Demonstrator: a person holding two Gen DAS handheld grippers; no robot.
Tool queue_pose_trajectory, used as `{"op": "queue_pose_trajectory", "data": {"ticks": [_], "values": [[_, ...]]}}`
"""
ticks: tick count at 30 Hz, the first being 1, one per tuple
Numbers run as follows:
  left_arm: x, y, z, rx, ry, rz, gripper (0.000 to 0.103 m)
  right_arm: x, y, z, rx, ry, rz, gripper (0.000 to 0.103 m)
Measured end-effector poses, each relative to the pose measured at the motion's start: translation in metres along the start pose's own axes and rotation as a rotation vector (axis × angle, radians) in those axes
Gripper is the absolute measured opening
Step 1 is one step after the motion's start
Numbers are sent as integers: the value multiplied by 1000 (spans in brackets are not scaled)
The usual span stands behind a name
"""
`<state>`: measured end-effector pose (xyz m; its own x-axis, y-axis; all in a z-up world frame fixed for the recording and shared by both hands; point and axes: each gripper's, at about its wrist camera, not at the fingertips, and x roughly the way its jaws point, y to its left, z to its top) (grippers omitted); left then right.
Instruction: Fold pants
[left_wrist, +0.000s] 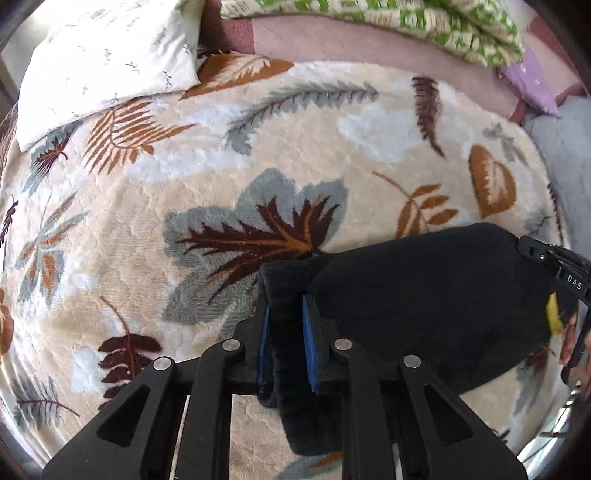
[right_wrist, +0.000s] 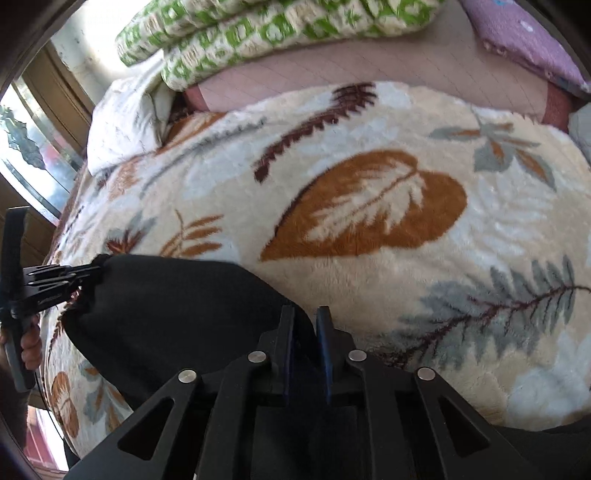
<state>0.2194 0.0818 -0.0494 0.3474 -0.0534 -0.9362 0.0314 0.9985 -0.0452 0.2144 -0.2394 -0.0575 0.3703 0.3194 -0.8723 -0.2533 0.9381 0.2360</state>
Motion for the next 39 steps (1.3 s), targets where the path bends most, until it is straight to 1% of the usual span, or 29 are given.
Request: {"op": "queue_pose_trajectory", "data": {"ticks": [1, 2, 3, 4, 6, 7, 8, 9, 11, 12, 13, 16, 17, 19, 21, 24, 25, 27, 30, 32, 34, 36, 39], "values": [[-7, 5, 1, -19, -8, 5, 20, -2, 1, 0, 6, -3, -5, 15], [-16, 9, 1, -38, -23, 32, 20, -9, 2, 1, 11, -20, 1, 15], [-26, 13, 0, -48, -46, 52, 20, -23, 2, 1, 21, -55, 10, 18], [-37, 17, -1, -53, -60, 56, 20, -38, 1, 1, 39, -93, 24, 24], [-52, 18, -4, -71, -55, 32, 20, -77, -3, -5, 80, -175, 79, 33], [-61, 14, -7, -83, -55, -6, 20, -94, -5, -10, 86, -201, 87, 37], [-67, 7, -12, -84, -53, -39, 20, -111, -7, -15, 89, -221, 88, 38], [-72, -5, -15, -76, -47, -75, 21, -128, -11, -23, 94, -238, 83, 38], [-78, -42, -25, -37, -32, -150, 26, -160, -28, -42, 125, -262, 68, 39], [-78, -67, -30, -11, -16, -191, 37, -174, -38, -52, 149, -266, 53, 39], [-78, -86, -37, 5, 0, -223, 47, -188, -50, -64, 178, -274, 29, 42], [-66, -159, -56, 70, 81, -355, 48, -215, -86, -97, 251, -275, -36, 49], [-59, -184, -61, 92, 116, -395, 48, -220, -102, -108, 289, -268, -49, 49], [-46, -223, -69, 92, 178, -444, 48, -225, -130, -128, 370, -263, -55, 49], [-36, -249, -73, 76, 234, -488, 48, -222, -158, -143, 449, -253, -45, 49], [-14, -270, -74, -17, 325, -557, 48, -206, -185, -154, 524, -235, 1, 49], [-11, -274, -75, -37, 337, -561, 48, -200, -190, -155, 542, -231, 14, 49], [-4, -281, -74, -65, 345, -551, 48, -188, -200, -155, 575, -231, 45, 49], [0, -284, -75, -103, 336, -538, 48, -176, -205, -154, 594, -232, 84, 50], [5, -282, -72, -161, 336, -556, 48, -170, -207, -153, 600, -231, 105, 50], [10, -281, -68, -191, 343, -565, 48, -167, -210, -153, 610, -231, 112, 54], [15, -283, -65, -198, 346, -544, 48, -164, -212, -152, 618, -230, 120, 55], [26, -287, -67, -213, 377, -536, 48, -159, -217, -150, 639, -226, 103, 55]]}}
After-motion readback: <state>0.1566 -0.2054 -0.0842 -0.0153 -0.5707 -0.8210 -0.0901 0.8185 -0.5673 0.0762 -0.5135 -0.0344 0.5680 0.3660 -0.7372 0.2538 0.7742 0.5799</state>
